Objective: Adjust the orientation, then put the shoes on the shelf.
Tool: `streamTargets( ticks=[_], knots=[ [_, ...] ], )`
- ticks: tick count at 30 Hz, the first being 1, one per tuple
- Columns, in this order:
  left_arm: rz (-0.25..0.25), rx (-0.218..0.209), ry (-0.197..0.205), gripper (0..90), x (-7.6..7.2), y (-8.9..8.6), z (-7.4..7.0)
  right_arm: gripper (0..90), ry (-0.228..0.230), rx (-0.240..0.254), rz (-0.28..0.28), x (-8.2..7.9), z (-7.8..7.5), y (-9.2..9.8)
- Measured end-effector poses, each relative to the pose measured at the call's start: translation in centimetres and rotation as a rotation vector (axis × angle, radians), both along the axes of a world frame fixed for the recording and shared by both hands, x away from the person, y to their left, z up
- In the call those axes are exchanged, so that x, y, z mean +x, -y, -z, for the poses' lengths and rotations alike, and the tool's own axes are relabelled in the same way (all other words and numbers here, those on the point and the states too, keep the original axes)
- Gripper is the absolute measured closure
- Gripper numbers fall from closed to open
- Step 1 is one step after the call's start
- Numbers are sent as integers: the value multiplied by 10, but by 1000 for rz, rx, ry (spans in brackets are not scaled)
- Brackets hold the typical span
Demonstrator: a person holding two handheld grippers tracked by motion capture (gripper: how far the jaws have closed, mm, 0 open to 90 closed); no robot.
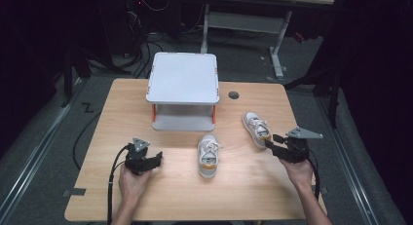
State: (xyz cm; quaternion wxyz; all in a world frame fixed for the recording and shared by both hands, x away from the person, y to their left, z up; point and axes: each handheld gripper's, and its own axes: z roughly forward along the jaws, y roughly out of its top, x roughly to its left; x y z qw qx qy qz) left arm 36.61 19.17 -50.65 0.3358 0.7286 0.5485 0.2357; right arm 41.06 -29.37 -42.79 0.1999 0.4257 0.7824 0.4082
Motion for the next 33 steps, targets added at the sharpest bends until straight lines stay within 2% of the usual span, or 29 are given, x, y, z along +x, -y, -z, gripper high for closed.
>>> streamTargets(
  ticks=[1, 2, 9, 15, 20, 24, 26, 33],
  knots=[
    [3, 15, 0, 296, 0, 2, 0, 552, -5, -4, -2, 3, -1, -2],
    [8, 16, 0, 294, 0, 2, 0, 568, -12, -12, -7, 10, -2, -8],
    [8, 13, 0, 294, 0, 2, 0, 594, -44, -53, -14, 32, -3, -25],
    [8, 10, -1, 292, 0, 1, 0, 596, -114, -104, 17, 52, 6, -38],
    [8, 6, -1, 292, 0, 1, 0, 604, -146, -121, 29, 56, 12, -40],
    [8, 5, -2, 292, 0, 1, 0, 621, -154, -135, 21, 59, 16, -44],
    [8, 5, -1, 292, 0, 1, 0, 636, -158, -126, 18, 60, 16, -45],
    [8, 3, -1, 293, 0, 1, 0, 676, -184, -151, 23, 62, 14, -48]
  ],
)
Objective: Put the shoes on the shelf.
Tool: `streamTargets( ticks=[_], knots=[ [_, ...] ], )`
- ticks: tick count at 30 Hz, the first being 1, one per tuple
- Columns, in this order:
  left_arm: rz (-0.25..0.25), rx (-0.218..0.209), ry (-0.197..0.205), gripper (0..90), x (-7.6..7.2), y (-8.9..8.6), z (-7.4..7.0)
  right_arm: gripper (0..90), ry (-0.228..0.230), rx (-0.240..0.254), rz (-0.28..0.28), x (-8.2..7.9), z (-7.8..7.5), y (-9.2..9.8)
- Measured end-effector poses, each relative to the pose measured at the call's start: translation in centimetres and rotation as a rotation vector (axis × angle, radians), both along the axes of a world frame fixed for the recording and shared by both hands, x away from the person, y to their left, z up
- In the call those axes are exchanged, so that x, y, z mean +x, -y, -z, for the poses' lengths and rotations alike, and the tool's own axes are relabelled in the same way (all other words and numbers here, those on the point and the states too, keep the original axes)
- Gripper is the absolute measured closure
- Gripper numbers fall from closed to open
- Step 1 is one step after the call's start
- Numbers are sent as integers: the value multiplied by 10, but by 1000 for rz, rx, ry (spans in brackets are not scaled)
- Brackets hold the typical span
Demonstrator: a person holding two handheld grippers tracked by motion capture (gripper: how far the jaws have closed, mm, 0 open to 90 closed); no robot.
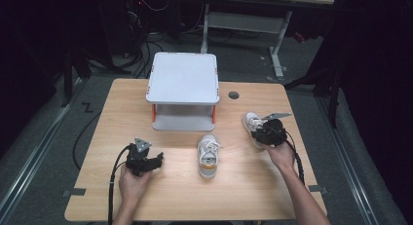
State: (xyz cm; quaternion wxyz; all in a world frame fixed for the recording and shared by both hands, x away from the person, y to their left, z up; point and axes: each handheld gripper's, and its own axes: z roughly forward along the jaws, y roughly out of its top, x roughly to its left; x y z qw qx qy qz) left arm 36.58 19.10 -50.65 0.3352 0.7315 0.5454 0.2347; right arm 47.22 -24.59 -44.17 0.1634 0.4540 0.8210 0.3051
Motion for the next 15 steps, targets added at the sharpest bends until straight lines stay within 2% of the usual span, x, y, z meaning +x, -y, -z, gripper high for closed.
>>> streamTargets(
  ticks=[4, 10, 13, 15],
  knots=[
    [0, 1, 0, 293, 0, 0, 0, 681, -34, -36, -3, 2, 0, -2],
    [0, 0, 0, 294, 0, 0, 0, 666, -48, -69, -11, 6, 4, -7],
    [0, -1, 0, 293, 0, 0, 0, 763, -45, -74, 3, 9, 8, -8],
    [0, -1, 0, 294, 0, 0, 0, 791, -44, -57, 5, 10, 9, -7]
  ],
)
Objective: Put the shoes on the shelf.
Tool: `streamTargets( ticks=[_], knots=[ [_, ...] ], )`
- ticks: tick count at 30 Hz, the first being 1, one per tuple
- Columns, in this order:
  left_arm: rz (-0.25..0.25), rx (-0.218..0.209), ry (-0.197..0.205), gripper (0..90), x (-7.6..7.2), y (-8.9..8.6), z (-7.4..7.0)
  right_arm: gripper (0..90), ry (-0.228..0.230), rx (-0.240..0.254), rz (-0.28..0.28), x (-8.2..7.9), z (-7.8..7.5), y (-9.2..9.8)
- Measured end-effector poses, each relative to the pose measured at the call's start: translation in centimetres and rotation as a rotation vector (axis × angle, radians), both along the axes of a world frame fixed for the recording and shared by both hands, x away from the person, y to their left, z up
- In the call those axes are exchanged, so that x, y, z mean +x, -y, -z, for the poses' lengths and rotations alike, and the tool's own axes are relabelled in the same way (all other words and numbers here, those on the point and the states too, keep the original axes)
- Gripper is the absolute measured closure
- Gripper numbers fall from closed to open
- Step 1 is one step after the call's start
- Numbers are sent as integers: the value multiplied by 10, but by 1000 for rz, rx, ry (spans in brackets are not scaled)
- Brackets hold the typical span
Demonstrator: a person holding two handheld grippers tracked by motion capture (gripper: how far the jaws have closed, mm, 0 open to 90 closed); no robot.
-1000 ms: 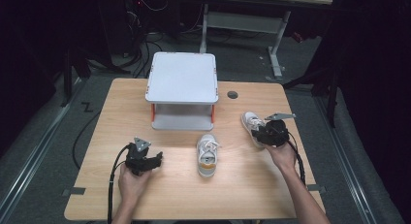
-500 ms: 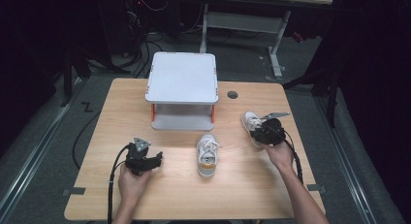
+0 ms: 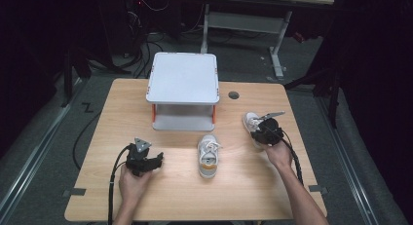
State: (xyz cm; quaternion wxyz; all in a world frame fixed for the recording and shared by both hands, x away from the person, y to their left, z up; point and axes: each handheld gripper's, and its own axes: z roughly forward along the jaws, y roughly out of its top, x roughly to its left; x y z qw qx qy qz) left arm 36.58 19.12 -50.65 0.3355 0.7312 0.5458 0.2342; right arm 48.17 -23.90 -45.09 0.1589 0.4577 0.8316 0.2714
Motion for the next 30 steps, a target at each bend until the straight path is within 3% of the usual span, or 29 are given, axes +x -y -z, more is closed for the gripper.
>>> streamTargets(
  ticks=[11, 17, 24, 25, 30],
  knots=[
    [0, -3, -1, 294, 0, 0, 0, 838, 32, 23, -44, -10, -5, -7],
    [0, -5, 0, 293, 0, 0, 0, 840, 44, 30, -69, -27, -12, -9],
    [0, -2, 0, 293, 0, 0, 0, 839, 62, 26, -106, -57, -18, -13],
    [0, -2, 0, 293, 0, 0, 0, 838, 64, 33, -118, -67, -19, -15],
    [0, -6, 1, 293, 0, 0, 0, 838, 62, 38, -135, -81, -18, -20]
  ],
)
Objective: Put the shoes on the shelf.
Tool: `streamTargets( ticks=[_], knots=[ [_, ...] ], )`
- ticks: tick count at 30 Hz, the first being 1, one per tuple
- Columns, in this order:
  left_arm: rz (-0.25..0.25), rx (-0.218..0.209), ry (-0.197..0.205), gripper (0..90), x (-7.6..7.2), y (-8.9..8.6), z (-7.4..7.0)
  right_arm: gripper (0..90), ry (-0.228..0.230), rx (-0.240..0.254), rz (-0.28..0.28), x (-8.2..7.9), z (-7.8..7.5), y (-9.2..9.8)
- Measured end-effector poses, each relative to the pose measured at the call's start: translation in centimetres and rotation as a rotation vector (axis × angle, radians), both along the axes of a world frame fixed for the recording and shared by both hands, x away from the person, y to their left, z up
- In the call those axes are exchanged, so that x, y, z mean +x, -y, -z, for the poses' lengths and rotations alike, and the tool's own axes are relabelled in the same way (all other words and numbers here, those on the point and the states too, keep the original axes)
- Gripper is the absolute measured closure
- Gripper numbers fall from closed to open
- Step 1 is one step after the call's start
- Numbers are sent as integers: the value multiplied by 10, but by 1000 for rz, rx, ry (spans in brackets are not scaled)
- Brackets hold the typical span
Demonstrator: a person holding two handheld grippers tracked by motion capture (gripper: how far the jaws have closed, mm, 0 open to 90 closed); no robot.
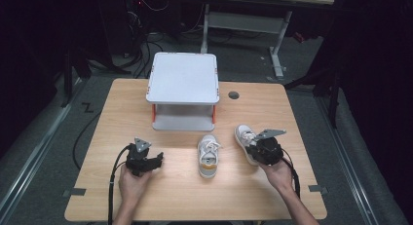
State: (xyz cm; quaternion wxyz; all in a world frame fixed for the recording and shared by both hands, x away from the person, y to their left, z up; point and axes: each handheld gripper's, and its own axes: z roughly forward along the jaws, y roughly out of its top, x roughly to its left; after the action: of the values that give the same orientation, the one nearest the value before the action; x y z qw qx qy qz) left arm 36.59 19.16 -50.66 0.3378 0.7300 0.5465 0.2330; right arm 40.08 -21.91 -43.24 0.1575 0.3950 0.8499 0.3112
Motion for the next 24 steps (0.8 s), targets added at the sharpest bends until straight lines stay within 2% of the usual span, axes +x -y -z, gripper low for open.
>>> streamTargets(
  ticks=[8, 15, 17, 24],
  knots=[
    [0, 1, 0, 292, 0, 0, 0, 836, -16, -4, -12, -20, 5, -18],
    [0, 0, 0, 292, 0, 0, 0, 834, -35, 1, -9, -22, 9, -39],
    [0, -1, 0, 292, 0, 0, 0, 832, -38, -15, -13, -22, 11, -50],
    [0, -3, 1, 292, 0, 0, 0, 821, -48, -25, -7, -22, 14, -66]
  ],
)
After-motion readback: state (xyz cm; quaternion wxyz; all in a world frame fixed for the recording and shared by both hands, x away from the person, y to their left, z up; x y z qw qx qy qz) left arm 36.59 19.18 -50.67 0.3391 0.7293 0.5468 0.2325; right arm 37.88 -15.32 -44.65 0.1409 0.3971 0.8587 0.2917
